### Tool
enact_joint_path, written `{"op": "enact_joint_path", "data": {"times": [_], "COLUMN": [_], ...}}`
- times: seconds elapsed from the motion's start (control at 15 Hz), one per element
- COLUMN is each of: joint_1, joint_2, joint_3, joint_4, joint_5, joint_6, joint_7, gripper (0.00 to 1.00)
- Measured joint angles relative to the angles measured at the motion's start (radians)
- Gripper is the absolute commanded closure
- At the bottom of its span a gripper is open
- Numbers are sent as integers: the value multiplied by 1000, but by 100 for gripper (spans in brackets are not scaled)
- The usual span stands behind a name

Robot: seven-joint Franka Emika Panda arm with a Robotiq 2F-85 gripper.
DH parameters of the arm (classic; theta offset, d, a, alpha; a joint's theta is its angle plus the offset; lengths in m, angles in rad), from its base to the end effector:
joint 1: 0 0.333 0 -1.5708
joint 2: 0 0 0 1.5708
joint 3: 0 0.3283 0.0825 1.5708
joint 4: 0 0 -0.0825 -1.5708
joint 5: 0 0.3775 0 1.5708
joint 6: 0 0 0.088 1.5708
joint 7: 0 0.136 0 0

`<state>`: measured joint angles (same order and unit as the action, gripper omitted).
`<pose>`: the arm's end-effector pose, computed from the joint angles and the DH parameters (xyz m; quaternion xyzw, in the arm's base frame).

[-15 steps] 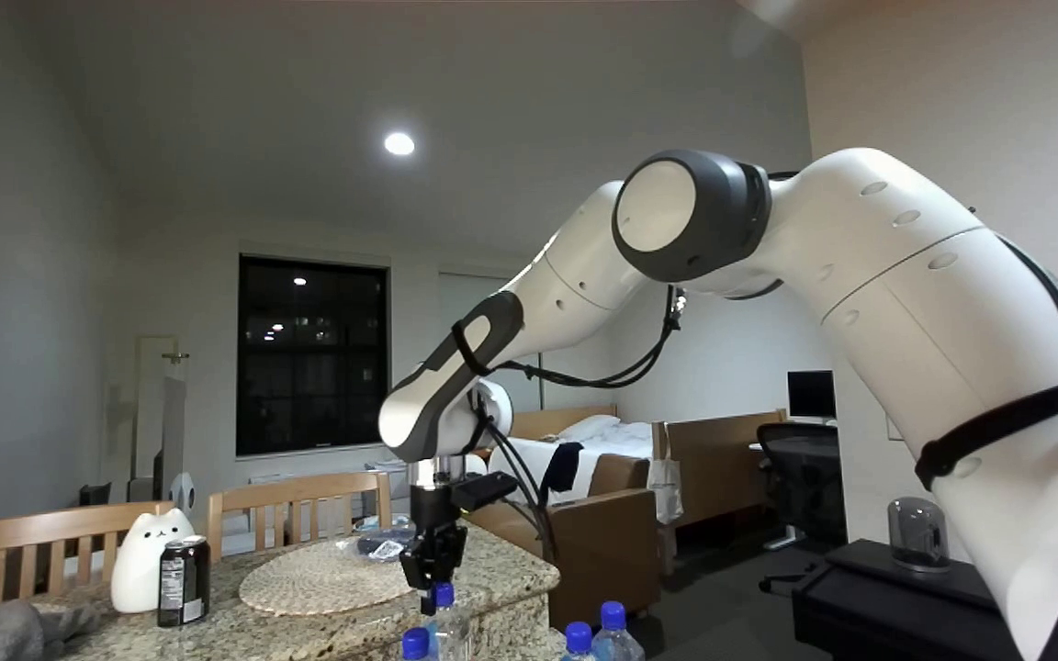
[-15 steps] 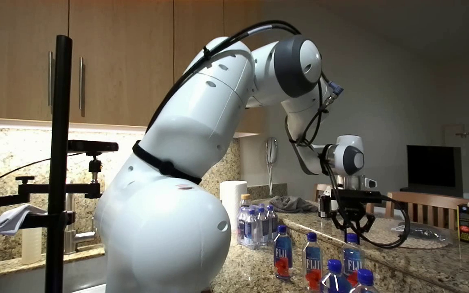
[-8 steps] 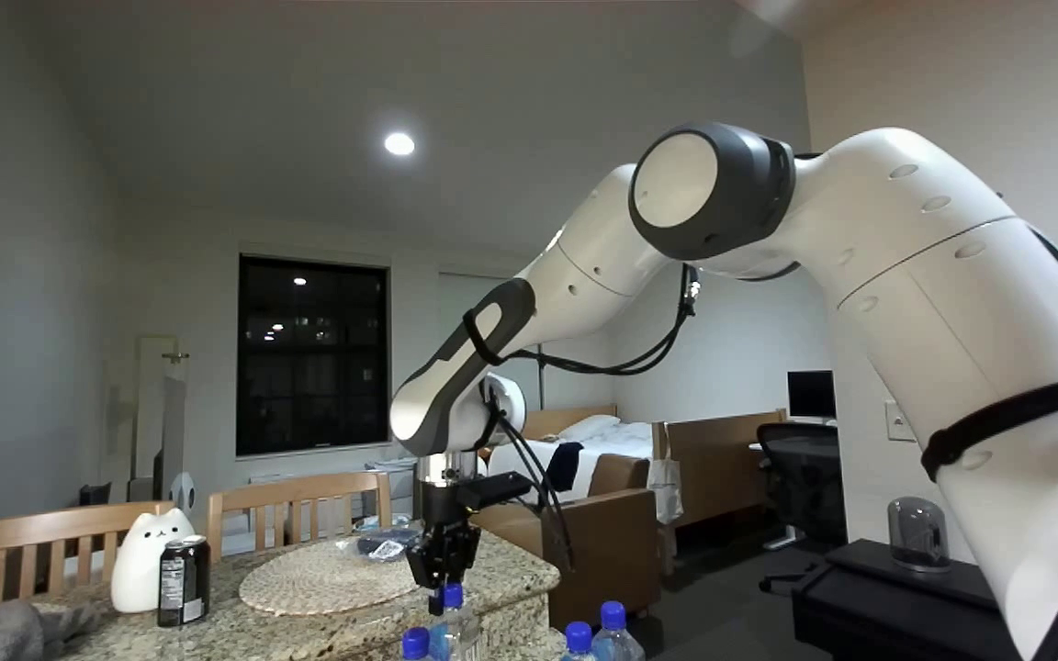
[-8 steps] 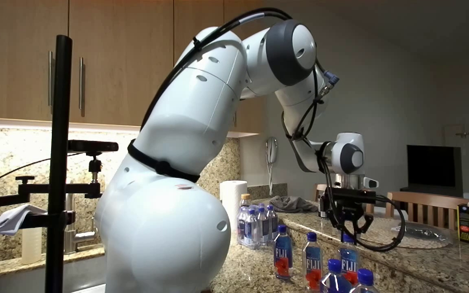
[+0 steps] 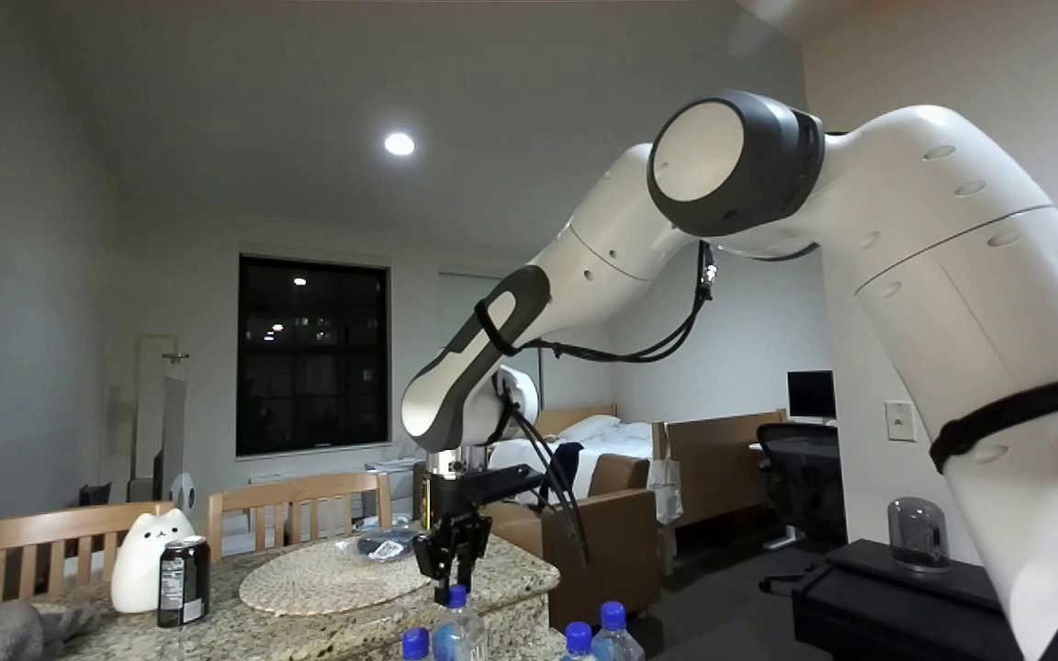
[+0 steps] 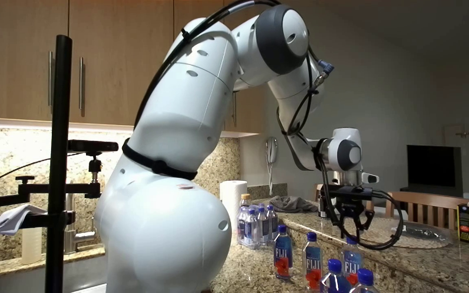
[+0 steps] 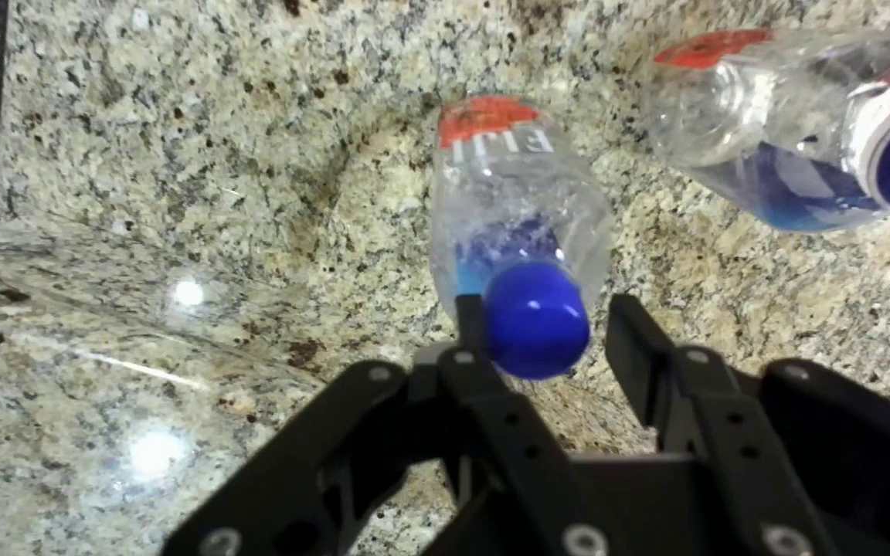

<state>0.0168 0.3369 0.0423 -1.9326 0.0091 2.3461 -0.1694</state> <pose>0.6256 0.0362 0.3072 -0.9932 -0.1094 -0.0389 0.0082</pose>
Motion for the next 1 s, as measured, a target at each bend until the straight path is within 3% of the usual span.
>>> {"op": "enact_joint_path", "data": {"times": [0.2,0.33,0.4,1.0], "joint_1": [2,2,2,0], "joint_2": [-3,-3,-3,-31], "joint_3": [0,-1,-2,0], "joint_4": [-11,-17,-19,-33], "joint_5": [0,0,0,0], "joint_6": [0,0,0,8], "joint_7": [2,2,2,-47], "gripper": [26,5,2,0]}}
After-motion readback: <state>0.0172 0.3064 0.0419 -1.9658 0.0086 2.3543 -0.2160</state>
